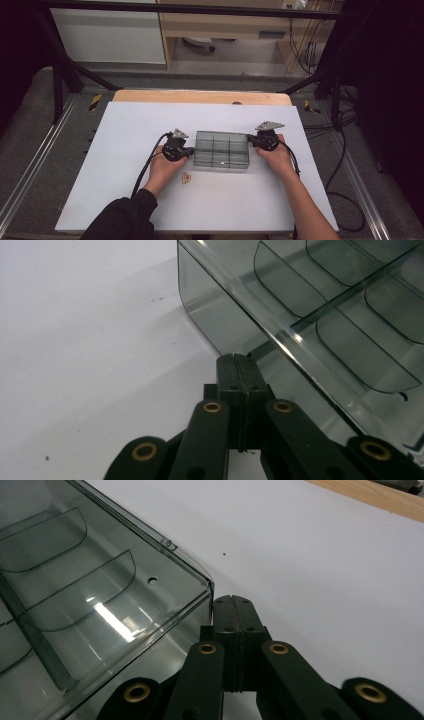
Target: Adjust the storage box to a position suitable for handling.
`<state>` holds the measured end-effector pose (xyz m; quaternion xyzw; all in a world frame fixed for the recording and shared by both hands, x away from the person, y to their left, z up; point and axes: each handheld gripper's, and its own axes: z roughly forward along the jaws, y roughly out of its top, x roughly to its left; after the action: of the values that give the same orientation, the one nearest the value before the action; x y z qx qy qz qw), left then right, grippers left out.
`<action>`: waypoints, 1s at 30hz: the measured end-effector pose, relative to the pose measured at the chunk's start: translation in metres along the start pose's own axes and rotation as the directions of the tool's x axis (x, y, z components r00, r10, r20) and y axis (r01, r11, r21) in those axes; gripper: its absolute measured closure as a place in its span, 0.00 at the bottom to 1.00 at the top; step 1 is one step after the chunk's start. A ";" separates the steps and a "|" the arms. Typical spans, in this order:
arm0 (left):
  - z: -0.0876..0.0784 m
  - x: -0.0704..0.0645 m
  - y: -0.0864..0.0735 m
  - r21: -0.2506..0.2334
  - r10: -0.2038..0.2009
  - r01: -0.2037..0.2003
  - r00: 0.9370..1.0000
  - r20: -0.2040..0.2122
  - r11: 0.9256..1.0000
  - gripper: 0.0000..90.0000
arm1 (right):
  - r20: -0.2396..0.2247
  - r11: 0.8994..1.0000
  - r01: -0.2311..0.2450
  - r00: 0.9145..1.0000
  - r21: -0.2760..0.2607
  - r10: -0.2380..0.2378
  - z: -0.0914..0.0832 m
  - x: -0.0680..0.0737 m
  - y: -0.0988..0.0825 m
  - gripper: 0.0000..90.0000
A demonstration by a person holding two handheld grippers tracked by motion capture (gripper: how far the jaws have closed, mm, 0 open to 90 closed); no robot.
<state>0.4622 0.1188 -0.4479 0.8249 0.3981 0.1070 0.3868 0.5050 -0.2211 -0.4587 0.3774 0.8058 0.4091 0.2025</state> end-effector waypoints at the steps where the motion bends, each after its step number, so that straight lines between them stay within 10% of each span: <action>1: 0.000 -0.002 -0.001 0.000 0.000 0.000 1.000 0.002 1.000 1.00 | -0.001 1.000 -0.007 1.000 0.001 0.007 -0.003 0.000 -0.003 1.00; 30: -0.027 -0.043 -0.023 0.079 0.108 -0.111 0.994 0.035 0.991 1.00 | -0.052 0.999 -0.013 0.999 0.030 0.014 -0.038 0.025 -0.027 1.00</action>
<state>0.4077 0.1106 -0.4409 0.8619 0.3502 0.0992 0.3529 0.4533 -0.2313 -0.4584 0.3748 0.8142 0.4083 0.1730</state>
